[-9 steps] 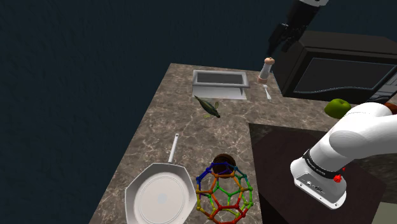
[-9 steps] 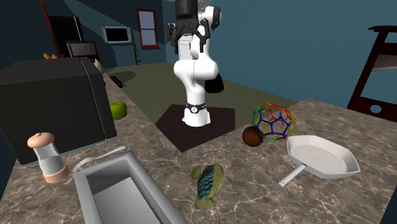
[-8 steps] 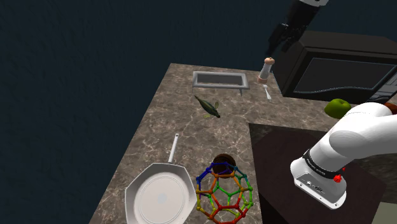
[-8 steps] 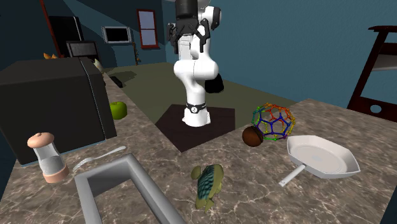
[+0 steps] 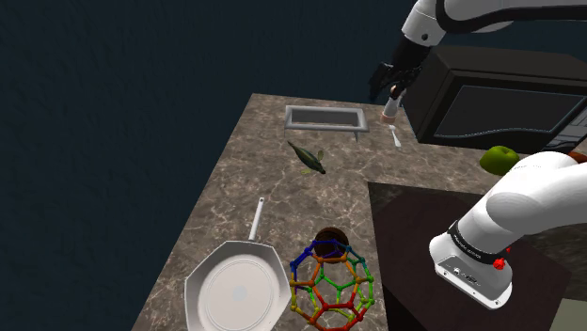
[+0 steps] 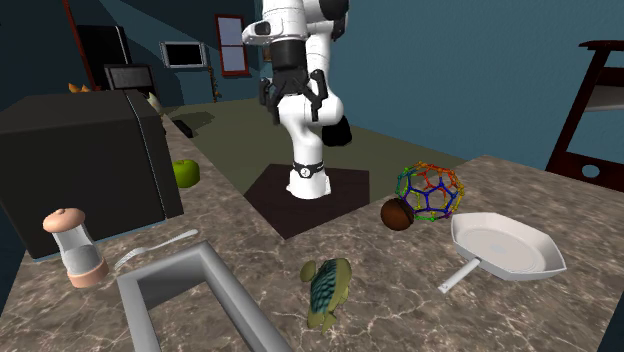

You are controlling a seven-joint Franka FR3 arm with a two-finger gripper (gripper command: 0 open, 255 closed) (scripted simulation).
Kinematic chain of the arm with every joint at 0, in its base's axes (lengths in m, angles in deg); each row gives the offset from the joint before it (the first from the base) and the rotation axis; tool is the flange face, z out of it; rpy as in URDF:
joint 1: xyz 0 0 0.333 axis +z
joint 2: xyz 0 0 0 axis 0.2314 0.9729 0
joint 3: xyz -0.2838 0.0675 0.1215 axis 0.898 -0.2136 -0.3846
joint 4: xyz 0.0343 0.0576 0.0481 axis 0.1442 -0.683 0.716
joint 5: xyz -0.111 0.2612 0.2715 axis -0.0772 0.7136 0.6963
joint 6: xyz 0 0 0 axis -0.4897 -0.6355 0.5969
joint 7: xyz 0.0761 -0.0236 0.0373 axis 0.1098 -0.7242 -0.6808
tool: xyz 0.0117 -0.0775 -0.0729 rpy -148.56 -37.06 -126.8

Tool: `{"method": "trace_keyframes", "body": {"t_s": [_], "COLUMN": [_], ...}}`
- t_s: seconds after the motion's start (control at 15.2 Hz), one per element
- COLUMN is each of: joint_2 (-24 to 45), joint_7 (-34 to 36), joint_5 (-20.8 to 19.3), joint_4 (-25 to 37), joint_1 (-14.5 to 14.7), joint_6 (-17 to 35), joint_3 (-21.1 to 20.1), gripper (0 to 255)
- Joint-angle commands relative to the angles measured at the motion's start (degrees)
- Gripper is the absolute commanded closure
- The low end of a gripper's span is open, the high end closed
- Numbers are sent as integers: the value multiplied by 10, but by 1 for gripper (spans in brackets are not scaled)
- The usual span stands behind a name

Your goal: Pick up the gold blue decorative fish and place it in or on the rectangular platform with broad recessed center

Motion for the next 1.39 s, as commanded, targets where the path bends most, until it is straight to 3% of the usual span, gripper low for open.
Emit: {"method": "trace_keyframes", "body": {"t_s": [0.0,0.73,1.32], "joint_2": [30,241,453], "joint_7": [5,2,-58], "joint_5": [12,100,232], "joint_4": [-14,-30,39], "joint_1": [0,14,33], "joint_6": [44,263,394], "joint_3": [-2,-1,-2], "gripper": [0,0,0]}}
